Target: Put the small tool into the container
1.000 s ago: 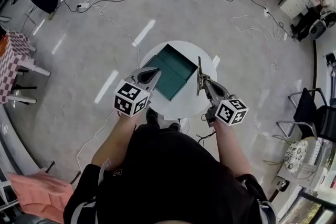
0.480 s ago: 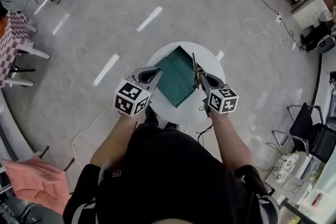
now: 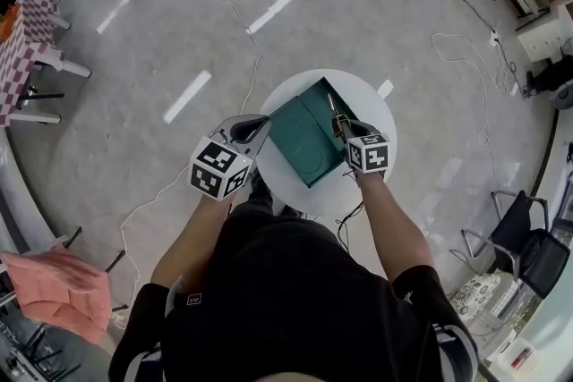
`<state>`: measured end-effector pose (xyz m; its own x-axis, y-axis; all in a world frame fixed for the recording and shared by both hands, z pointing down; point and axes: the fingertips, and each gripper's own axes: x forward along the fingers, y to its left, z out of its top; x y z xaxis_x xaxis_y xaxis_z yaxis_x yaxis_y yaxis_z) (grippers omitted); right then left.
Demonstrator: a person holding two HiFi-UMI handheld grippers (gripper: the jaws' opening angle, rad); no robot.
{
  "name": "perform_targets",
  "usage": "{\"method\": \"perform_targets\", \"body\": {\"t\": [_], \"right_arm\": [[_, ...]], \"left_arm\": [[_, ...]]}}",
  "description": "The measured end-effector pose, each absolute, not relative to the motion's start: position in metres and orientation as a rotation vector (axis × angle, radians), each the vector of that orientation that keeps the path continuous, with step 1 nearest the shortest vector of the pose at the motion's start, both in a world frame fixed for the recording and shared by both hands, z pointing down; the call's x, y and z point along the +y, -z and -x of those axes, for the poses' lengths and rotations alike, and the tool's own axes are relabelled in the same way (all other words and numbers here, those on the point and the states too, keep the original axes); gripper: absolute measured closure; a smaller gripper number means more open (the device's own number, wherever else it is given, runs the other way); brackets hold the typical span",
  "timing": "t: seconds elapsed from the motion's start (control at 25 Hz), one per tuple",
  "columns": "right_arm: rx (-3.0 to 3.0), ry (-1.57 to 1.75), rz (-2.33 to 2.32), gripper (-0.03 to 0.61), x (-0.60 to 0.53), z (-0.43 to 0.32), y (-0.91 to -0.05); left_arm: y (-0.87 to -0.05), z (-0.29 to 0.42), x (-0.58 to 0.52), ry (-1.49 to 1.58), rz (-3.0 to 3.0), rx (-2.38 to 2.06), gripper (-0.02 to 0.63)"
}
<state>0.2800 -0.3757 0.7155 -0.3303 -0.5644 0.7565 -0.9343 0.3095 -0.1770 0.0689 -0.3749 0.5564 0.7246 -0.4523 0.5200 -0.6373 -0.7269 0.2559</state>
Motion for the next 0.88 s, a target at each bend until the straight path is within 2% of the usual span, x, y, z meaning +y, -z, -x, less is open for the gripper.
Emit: {"method": "perform_targets", "body": {"t": [0.64,0.88], "right_arm": [[-1.816,-0.654,-1.167,0.561,-0.4,-0.265,-0.79],[-1.848,-0.704,-1.179,0.499,-0.393,-0.262,-0.783]], "left_arm": [[-0.577,-0.035,-0.365,-0.681,-2.428,-0.846,0.607],[-0.577,-0.039,-0.359,-0.69,-2.426,-0.835,0.607]]}}
